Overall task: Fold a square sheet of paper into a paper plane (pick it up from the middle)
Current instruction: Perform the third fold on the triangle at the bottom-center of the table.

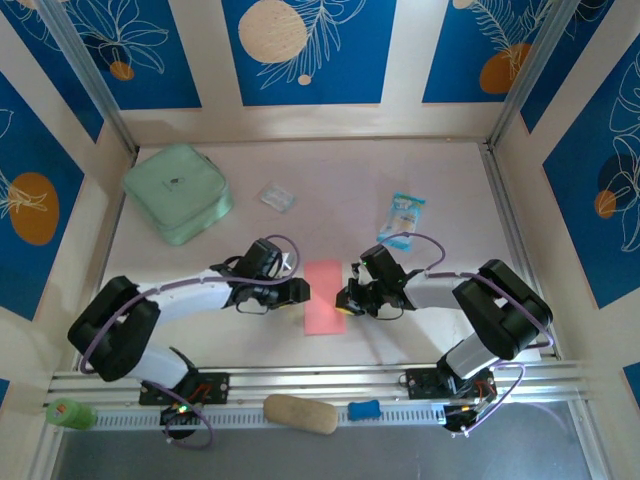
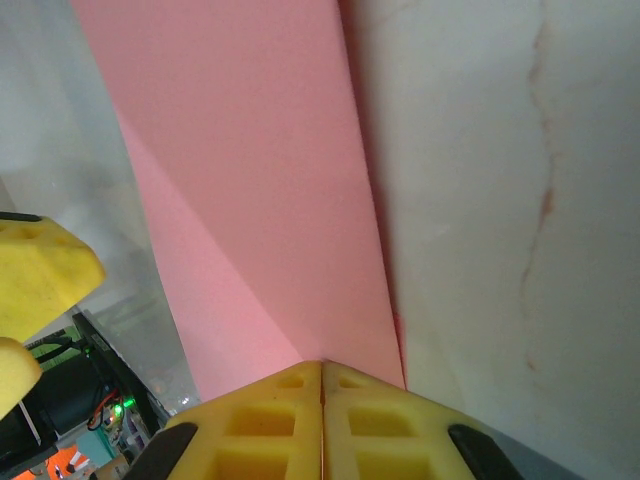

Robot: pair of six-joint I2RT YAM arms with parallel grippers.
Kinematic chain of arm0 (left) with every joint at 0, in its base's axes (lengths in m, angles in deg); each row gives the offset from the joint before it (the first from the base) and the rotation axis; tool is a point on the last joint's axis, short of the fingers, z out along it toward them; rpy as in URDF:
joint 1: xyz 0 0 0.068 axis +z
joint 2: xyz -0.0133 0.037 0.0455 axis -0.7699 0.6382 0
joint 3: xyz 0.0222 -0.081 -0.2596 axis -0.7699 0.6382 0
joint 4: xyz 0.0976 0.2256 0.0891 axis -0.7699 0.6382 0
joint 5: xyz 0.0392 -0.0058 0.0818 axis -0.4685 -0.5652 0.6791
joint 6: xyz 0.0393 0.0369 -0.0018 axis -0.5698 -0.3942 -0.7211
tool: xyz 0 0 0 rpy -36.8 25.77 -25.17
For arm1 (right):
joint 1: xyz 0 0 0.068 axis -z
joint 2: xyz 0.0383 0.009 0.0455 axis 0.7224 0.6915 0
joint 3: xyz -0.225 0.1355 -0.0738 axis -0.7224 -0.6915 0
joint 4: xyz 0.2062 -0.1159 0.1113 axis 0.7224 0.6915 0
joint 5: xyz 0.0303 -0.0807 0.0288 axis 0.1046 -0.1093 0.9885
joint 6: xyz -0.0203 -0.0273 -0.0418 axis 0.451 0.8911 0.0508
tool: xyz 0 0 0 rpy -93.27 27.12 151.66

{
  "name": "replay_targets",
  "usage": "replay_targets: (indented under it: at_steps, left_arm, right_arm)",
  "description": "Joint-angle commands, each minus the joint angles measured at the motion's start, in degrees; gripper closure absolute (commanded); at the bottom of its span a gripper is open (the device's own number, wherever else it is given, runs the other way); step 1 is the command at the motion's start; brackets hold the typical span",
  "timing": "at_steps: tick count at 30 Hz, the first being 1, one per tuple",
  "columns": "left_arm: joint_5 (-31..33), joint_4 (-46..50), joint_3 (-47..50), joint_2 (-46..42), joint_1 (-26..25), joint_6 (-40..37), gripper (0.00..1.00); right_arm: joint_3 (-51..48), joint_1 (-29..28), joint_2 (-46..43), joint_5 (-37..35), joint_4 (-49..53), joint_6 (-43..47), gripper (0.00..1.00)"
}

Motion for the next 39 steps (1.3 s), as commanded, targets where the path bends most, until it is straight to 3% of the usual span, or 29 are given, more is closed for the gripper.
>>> replay_targets:
  at_steps: [1, 10, 39]
  left_arm:
    - [-2.4, -2.6, -0.8, 1.4, -0.5, 0.8, 0.47]
    - [-3.4, -4.7, -0.6, 4.5, -1.2, 1.8, 0.57]
    - [-4.0, -7.9, 0.2, 7.7, -1.8, 4.3, 0.67]
  right_arm:
    - [-0.8, 0.2, 0.6, -0.1, 3.0, 0.4, 0.93]
    - [-1.2, 0.2, 0.3, -0.6, 3.0, -0.1, 0.93]
    - [-1.2, 0.1, 0.5, -1.1, 3.2, -0.1, 0.93]
